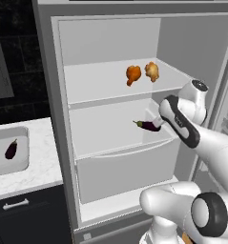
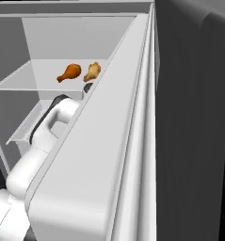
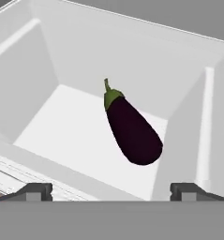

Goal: Place one eggplant and one chicken drumstick in each tupperware on the nearby counter, to pack two identical lunches.

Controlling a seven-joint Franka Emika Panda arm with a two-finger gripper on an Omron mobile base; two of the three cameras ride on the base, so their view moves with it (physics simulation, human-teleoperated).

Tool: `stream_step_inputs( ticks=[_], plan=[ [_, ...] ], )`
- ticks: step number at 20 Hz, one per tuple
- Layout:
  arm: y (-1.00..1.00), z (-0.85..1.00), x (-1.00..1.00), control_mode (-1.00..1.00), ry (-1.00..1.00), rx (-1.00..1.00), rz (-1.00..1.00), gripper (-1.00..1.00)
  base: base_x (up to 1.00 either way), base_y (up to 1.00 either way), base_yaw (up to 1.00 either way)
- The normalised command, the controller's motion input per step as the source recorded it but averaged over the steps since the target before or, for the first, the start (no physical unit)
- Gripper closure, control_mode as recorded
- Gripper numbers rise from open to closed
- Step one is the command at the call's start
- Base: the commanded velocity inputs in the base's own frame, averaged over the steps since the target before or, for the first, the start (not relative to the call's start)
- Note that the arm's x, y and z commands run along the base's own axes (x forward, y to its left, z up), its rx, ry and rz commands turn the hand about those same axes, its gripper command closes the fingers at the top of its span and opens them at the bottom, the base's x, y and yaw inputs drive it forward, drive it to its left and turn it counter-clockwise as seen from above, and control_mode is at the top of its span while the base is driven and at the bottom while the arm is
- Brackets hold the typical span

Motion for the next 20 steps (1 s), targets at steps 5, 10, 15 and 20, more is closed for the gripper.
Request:
stream_step_inputs(
  ticks=[5, 10, 15, 20],
  plan=[
    [0.00, -0.19, 0.39, -1.00, 0.00, 0.03, 0.05, -1.00, 0.00, 0.00, 0.00],
    [0.00, -0.19, 0.46, -1.00, 0.00, 0.00, 0.03, -1.00, 0.00, 0.00, 0.00],
    [0.00, -0.09, 0.45, -1.00, 0.00, 0.04, 0.05, -1.00, 0.00, 0.00, 0.00],
    [0.01, -0.07, 0.12, -1.00, 0.05, 0.00, 0.01, -1.00, 0.00, 0.00, 0.00]
  ],
)
